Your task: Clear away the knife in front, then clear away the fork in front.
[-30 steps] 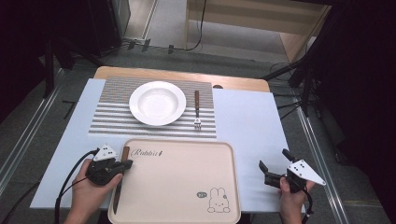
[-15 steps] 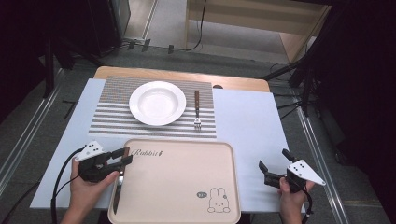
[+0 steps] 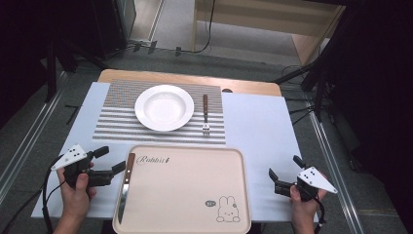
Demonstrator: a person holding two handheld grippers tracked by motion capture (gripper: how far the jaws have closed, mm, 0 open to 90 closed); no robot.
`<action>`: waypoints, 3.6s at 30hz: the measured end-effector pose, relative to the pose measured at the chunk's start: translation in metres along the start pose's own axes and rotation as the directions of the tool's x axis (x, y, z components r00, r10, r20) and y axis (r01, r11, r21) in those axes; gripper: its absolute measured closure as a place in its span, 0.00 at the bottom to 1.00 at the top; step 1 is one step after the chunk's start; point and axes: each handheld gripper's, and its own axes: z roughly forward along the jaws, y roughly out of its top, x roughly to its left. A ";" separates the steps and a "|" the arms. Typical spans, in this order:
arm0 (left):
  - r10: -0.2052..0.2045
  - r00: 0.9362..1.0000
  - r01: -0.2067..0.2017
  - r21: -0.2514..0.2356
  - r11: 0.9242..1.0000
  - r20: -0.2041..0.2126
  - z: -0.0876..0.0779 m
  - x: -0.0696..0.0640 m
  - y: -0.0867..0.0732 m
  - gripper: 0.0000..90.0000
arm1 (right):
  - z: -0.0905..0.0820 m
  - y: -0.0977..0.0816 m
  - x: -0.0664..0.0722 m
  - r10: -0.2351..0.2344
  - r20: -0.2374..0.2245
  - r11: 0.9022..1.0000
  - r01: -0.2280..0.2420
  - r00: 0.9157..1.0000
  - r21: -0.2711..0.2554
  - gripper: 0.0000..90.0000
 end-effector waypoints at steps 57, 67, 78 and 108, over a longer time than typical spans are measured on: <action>0.078 0.996 -0.080 -0.061 0.995 -0.041 -0.009 0.013 -0.012 0.12 | 0.065 0.095 0.036 -0.020 -0.141 0.998 0.029 0.990 0.060 0.00; 0.063 0.996 -0.066 -0.058 0.996 -0.062 -0.010 0.015 -0.012 0.12 | 0.097 0.113 0.048 -0.036 -0.171 0.995 0.052 0.985 0.086 0.00; 0.060 0.996 -0.064 -0.059 0.996 -0.072 -0.009 0.015 -0.012 0.11 | 0.129 0.124 0.051 -0.017 -0.181 0.990 0.042 0.983 0.135 0.00; 0.064 0.996 -0.068 -0.060 0.996 -0.061 -0.009 0.015 -0.012 0.00 | 0.204 0.151 0.070 -0.025 -0.197 0.963 0.077 0.980 0.259 0.00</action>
